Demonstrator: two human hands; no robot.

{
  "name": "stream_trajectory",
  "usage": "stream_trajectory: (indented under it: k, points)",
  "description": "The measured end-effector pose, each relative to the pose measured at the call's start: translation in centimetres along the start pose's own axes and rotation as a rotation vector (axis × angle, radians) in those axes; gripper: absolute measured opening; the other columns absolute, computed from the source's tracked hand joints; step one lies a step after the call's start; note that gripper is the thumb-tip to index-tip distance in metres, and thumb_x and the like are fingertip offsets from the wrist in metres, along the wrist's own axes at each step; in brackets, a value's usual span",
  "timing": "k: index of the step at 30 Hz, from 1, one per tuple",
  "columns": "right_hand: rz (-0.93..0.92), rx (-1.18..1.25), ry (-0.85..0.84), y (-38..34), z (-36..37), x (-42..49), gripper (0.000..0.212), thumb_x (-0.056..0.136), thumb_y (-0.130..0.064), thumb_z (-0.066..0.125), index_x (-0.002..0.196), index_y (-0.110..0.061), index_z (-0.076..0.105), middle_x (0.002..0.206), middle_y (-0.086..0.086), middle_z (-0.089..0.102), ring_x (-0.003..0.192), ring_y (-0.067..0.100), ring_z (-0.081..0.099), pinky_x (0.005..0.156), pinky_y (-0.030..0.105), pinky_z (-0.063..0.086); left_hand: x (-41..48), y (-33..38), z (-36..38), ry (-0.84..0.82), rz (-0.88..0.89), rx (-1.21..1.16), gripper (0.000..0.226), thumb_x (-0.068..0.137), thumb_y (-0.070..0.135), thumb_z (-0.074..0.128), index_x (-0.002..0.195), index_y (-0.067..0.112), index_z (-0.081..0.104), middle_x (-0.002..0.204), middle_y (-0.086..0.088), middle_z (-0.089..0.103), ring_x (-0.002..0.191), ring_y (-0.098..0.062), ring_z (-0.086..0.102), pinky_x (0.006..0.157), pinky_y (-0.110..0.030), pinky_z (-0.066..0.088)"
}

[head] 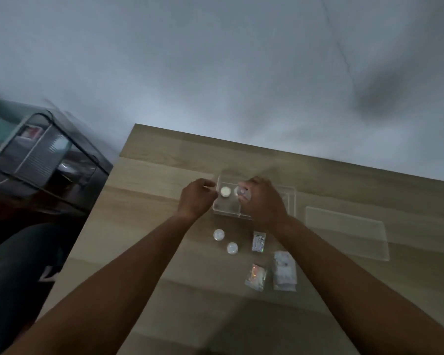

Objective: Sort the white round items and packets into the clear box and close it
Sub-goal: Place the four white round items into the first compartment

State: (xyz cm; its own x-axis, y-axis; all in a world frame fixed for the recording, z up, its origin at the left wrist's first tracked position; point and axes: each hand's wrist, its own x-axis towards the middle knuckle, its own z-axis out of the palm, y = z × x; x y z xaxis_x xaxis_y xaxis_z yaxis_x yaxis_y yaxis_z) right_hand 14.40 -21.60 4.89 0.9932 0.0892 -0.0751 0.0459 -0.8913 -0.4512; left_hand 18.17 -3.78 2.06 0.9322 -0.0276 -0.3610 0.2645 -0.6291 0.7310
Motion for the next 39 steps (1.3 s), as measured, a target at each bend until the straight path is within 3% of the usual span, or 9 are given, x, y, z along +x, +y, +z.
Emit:
stream_trajectory:
  k: [2, 6, 16, 21, 25, 27, 29, 32, 39]
  points:
    - [-0.072, -0.183, -0.077, -0.6, 0.2, 1.5, 0.021, 0.086, -0.022, 0.056, 0.099, -0.011, 0.067, 0.107, 0.013, 0.062, 0.104, 0.032, 0.050, 0.085, 0.038, 0.042, -0.3, -0.6, 0.2, -0.019, -0.034, -0.078, 0.033, 0.081, 0.017, 0.067, 0.114, 0.013, 0.071, 0.103, -0.012, 0.077, 0.097, -0.026, 0.072, 0.089, -0.045, 0.058]
    - [-0.079, -0.490, -0.119, -1.1, 1.1, 3.3, 0.018, 0.084, -0.016, 0.059, 0.095, -0.008, 0.070, 0.115, 0.015, 0.054, 0.110, 0.033, 0.046, 0.087, 0.042, 0.044, -0.5, -0.9, 0.5, 0.000, -0.062, -0.136, 0.032, 0.079, 0.016, 0.068, 0.110, 0.016, 0.073, 0.096, -0.009, 0.078, 0.090, -0.023, 0.073, 0.084, -0.044, 0.061]
    - [0.023, -0.571, -0.150, -1.0, 2.4, 4.1, 0.021, 0.083, -0.025, 0.063, 0.099, -0.014, 0.071, 0.118, 0.012, 0.050, 0.111, 0.032, 0.045, 0.091, 0.043, 0.042, -0.5, -1.2, 0.5, 0.002, -0.043, -0.140, 0.029, 0.081, 0.021, 0.071, 0.109, 0.015, 0.074, 0.099, -0.009, 0.078, 0.092, -0.021, 0.073, 0.086, -0.044, 0.061]
    - [0.045, -0.287, -0.040, -1.3, 0.6, 2.0, 0.030, 0.086, -0.032, 0.062, 0.108, -0.014, 0.068, 0.111, 0.012, 0.055, 0.106, 0.030, 0.051, 0.090, 0.040, 0.045, -1.6, -2.2, 0.0, 0.034, -0.019, -0.085, 0.025, 0.087, 0.028, 0.066, 0.108, 0.018, 0.073, 0.101, -0.004, 0.077, 0.093, -0.018, 0.071, 0.085, -0.036, 0.058]
    - [0.014, 0.104, 0.011, -2.0, 0.3, -3.1, 0.016, 0.087, -0.030, 0.059, 0.093, -0.020, 0.070, 0.091, 0.005, 0.060, 0.081, 0.020, 0.058, 0.071, 0.032, 0.048, -4.0, -4.5, -0.4, 0.029, 0.058, 0.063, 0.013, 0.085, 0.028, 0.065, 0.097, 0.026, 0.070, 0.096, 0.005, 0.075, 0.086, -0.011, 0.066, 0.074, -0.025, 0.047]
    - [0.000, 0.102, -0.098, -2.0, 1.8, -6.1, 0.016, 0.086, -0.034, 0.060, 0.095, -0.024, 0.068, 0.094, 0.001, 0.061, 0.082, 0.016, 0.059, 0.073, 0.032, 0.048, -5.2, -5.6, -0.2, -0.046, 0.154, 0.153, 0.019, 0.081, 0.026, 0.070, 0.100, 0.025, 0.070, 0.098, 0.003, 0.073, 0.088, -0.015, 0.068, 0.076, -0.028, 0.052]
    - [0.022, 0.010, -0.221, -1.8, 3.9, -8.3, 0.029, 0.084, -0.040, 0.059, 0.110, -0.028, 0.062, 0.110, -0.001, 0.059, 0.099, 0.017, 0.058, 0.083, 0.034, 0.049, -6.2, -6.3, 0.0, -0.148, 0.272, 0.258, 0.034, 0.078, 0.024, 0.074, 0.111, 0.023, 0.069, 0.108, -0.001, 0.070, 0.096, -0.020, 0.067, 0.082, -0.032, 0.054]
    - [0.065, -0.052, -0.239, -1.3, 6.4, -9.8, 0.044, 0.081, -0.040, 0.061, 0.121, -0.025, 0.052, 0.121, 0.000, 0.052, 0.108, 0.018, 0.053, 0.087, 0.033, 0.050, -6.7, -6.4, 0.7, -0.228, 0.366, 0.371, 0.050, 0.077, 0.025, 0.076, 0.125, 0.023, 0.063, 0.122, -0.003, 0.063, 0.107, -0.022, 0.064, 0.088, -0.036, 0.054]
    - [0.093, -0.037, -0.152, -0.7, 7.9, -11.1, 0.032, 0.090, -0.031, 0.054, 0.118, -0.016, 0.057, 0.119, 0.007, 0.051, 0.103, 0.024, 0.056, 0.083, 0.034, 0.047, -6.7, -5.6, 1.4, -0.188, 0.425, 0.450, 0.031, 0.085, 0.031, 0.069, 0.114, 0.021, 0.068, 0.116, -0.006, 0.062, 0.107, -0.027, 0.062, 0.083, -0.038, 0.052]
